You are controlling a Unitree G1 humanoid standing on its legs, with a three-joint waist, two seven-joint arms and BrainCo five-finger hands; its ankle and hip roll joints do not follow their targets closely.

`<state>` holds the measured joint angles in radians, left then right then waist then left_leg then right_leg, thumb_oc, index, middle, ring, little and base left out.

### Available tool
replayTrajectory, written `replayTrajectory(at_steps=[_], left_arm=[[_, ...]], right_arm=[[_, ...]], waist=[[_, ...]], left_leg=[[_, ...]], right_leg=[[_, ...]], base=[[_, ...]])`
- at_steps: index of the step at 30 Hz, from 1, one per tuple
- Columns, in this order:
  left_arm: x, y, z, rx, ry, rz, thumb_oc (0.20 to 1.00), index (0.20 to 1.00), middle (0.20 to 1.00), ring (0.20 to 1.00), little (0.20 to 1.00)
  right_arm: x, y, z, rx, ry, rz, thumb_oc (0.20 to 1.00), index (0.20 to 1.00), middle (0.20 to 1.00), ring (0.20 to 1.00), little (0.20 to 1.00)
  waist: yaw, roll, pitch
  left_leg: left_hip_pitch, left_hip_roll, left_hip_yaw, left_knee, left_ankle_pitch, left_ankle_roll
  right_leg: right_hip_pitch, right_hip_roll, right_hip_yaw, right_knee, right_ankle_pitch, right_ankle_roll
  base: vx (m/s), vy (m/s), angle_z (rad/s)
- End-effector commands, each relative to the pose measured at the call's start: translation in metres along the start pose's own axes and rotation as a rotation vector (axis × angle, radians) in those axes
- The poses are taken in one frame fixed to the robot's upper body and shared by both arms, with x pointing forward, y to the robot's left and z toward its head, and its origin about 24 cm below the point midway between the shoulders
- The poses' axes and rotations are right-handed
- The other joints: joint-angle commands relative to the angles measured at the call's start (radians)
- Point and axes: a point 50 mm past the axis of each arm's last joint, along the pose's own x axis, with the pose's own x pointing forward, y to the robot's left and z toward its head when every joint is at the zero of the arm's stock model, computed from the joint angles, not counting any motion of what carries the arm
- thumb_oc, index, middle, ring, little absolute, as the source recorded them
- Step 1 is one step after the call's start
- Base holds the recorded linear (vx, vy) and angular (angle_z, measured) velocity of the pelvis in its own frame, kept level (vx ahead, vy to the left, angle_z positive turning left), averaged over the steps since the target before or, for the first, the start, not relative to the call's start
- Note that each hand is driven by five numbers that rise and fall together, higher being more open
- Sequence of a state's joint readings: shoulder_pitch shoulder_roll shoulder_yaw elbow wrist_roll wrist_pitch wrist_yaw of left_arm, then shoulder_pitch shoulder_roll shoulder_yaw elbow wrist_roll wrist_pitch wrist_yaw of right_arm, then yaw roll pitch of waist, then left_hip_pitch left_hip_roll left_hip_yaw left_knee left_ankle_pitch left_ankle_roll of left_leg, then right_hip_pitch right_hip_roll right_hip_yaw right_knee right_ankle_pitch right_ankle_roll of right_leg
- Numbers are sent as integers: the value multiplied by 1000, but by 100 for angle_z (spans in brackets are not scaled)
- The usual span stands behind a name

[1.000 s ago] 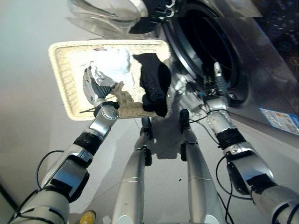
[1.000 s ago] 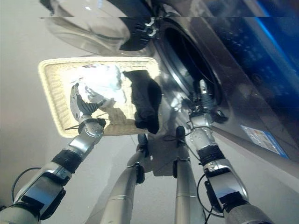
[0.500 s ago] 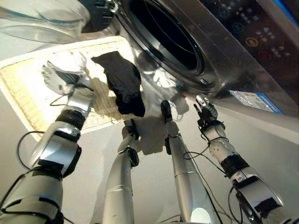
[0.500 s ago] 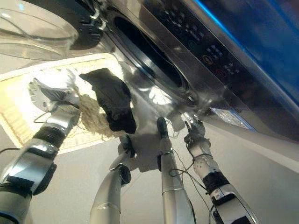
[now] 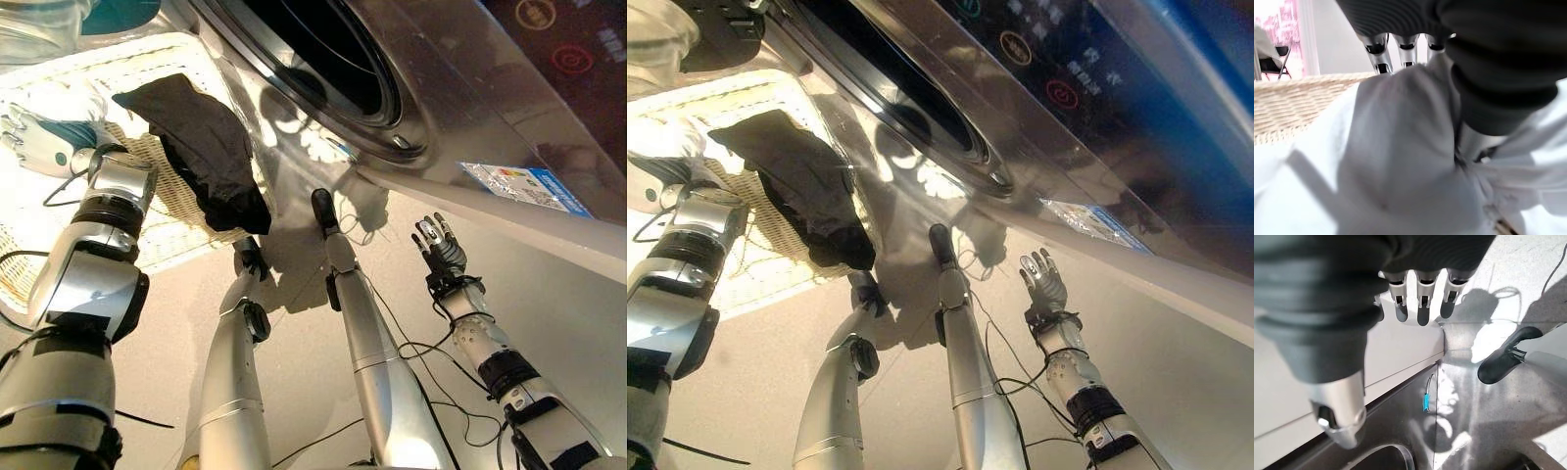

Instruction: Put the clothes into the washing machine.

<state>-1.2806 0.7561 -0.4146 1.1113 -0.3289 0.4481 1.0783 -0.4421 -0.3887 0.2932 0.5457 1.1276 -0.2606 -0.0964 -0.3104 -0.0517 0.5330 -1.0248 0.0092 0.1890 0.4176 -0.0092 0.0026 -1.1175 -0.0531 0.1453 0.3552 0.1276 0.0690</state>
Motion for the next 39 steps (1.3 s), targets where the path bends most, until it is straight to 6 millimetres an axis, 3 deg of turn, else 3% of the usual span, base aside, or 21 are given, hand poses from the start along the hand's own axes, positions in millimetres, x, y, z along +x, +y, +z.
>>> replayTrajectory(at_steps=[1, 8, 10, 18, 19, 25, 26, 30, 31, 33, 34, 39], left_arm=[[-2, -7, 5, -48, -15, -141, 200, 200, 200, 200, 200], [-14, -18, 2, -212, -62, -258, 200, 200, 200, 200, 200], [-26, -23, 0, -291, -114, -315, 200, 200, 200, 200, 200], [-62, -31, -21, -362, -231, -424, 200, 200, 200, 200, 200], [-75, -32, -33, -383, -286, -507, 200, 200, 200, 200, 200], [-104, -31, -43, -445, -368, -759, 200, 200, 200, 200, 200], [-124, -29, -45, -465, -417, -946, 200, 200, 200, 200, 200], [-138, -26, -42, -477, -454, -1066, 200, 200, 200, 200, 200], [-159, -21, -35, -516, -504, -1272, 200, 200, 200, 200, 200], [-171, -17, -28, -533, -541, -1396, 200, 200, 200, 200, 200], [-189, -11, -21, -549, -585, -1549, 200, 200, 200, 200, 200], [-212, -6, -14, -546, -627, -1758, 200, 200, 200, 200, 200]], right_arm=[[-8, 3, 2, -55, -28, 43, 1000, 1000, 1000, 1000, 1000], [-7, 19, 3, -164, -47, 100, 1000, 1000, 1000, 1000, 1000], [-8, 32, 7, -275, -83, 154, 1000, 1000, 1000, 1000, 1000], [-13, 67, 16, -510, -210, 271, 1000, 1000, 1000, 1000, 1000], [-15, 79, 22, -556, -248, 328, 1000, 1000, 1000, 1000, 1000], [-20, 95, 33, -655, -323, 414, 1000, 1000, 1000, 1000, 1000], [-21, 102, 38, -708, -354, 448, 1000, 1000, 1000, 1000, 1000], [-22, 107, 40, -737, -368, 477, 1000, 1000, 1000, 1000, 1000], [-20, 118, 44, -788, -385, 524, 1000, 1000, 1000, 1000, 1000], [-19, 122, 45, -823, -386, 555, 1000, 1000, 1000, 1000, 1000], [-18, 128, 44, -871, -383, 588, 1000, 1000, 1000, 1000, 1000], [-15, 143, 40, -913, -361, 645, 1000, 1000, 1000, 1000, 1000]], waist=[[5, -50, -13], [49, -21, -13], [87, 8, -13], [172, 56, -13], [210, 72, -13], [261, 107, -13], [282, 121, -13], [294, 130, -13], [313, 146, -13], [320, 154, -13], [328, 162, -13], [337, 170, -13]], left_leg=[[44, -46, -45, 124, -146, -45], [108, -53, -66, 30, -85, -50], [155, -55, -83, -36, -40, -53], [241, -47, -137, -157, 51, -61], [280, -37, -150, -216, 86, -70], [326, -27, -165, -283, 133, -84], [361, -26, -171, -295, 131, -90], [377, -27, -174, -298, 133, -91], [387, -27, -177, -296, 143, -94], [395, -28, -178, -295, 145, -94], [414, -32, -180, -293, 140, -94], [428, -30, -185, -300, 149, -92]], right_leg=[[36, 52, -44, -87, 35, -6], [90, 67, -55, -86, 8, -16], [136, 76, -69, -84, -16, -24], [239, 92, -128, -56, -79, -38], [289, 92, -157, -51, -105, -39], [352, 78, -202, -52, -125, -37], [390, 62, -224, -34, -156, -33], [412, 52, -239, -29, -166, -31], [433, 38, -260, -22, -169, -30], [444, 32, -270, -17, -173, -29], [463, 21, -278, -7, -186, -27], [483, 18, -286, -24, -170, -25]], base=[[0, 0, 0], [-45, -39, 3], [-84, -70, 13], [-70, -137, 22], [-57, -132, 23], [-50, -95, 23], [-53, -63, 25], [-31, -43, 21], [-49, -32, 11], [-52, -25, 19], [-44, -12, 26], [-31, -9, 10]])
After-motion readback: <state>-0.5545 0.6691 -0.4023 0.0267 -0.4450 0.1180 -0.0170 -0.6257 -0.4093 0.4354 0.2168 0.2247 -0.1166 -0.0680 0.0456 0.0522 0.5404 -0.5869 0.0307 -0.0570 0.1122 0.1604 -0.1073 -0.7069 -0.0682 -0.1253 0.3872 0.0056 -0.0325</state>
